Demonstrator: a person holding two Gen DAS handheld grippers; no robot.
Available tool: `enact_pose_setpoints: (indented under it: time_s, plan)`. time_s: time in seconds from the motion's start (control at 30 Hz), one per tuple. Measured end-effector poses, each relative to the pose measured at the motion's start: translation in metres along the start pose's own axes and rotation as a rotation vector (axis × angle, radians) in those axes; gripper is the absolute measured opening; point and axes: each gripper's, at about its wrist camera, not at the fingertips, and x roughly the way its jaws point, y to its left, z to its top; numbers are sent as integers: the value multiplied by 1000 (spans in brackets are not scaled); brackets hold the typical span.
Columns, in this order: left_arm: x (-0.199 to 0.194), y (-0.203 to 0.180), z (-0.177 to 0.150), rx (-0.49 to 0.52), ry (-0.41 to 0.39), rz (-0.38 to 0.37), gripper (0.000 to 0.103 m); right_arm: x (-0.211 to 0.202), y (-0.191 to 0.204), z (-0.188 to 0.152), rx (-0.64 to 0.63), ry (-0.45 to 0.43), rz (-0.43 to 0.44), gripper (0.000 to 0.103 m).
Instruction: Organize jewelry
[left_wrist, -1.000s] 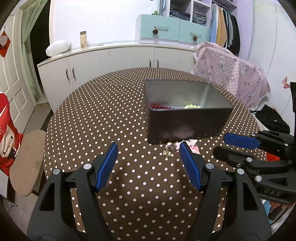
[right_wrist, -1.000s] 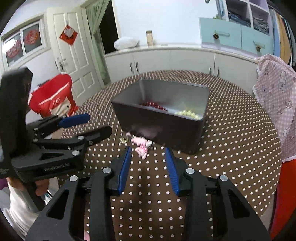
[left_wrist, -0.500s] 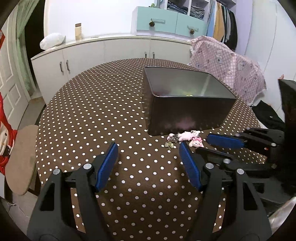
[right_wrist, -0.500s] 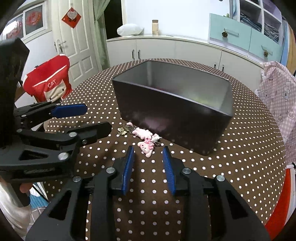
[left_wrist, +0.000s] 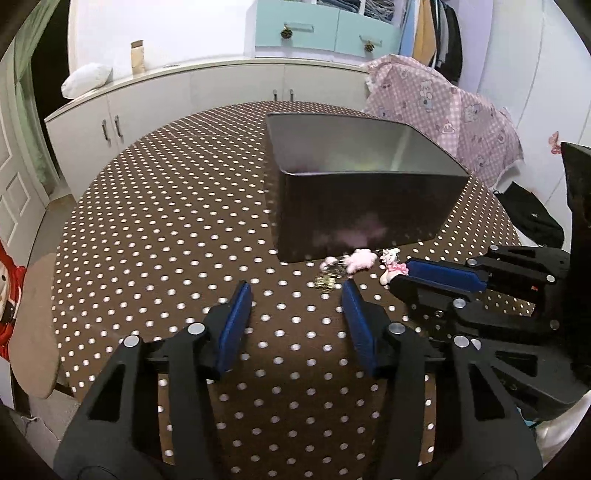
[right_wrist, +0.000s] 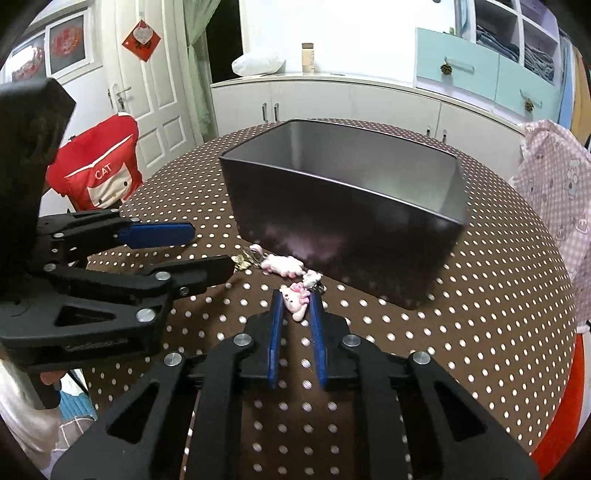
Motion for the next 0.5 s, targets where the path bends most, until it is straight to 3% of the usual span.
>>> enact_pose_setpoints:
  time_s: [0.1,0.17,0.3,0.5]
  plan:
    - [4,-6,1,11,6,-12,48,-5,-5,-3,14,-2,-1,13]
    - [8,-10,3,24,11,-7,37,-7,-8,-5,22,-4,-2,13]
    - [12,-15,4,46,9,9,31,-9,-17,-7,56,-5,1,13]
    - [10,-13,1,46,-1,24,13,-10,-16,-7,61,-6,10,13]
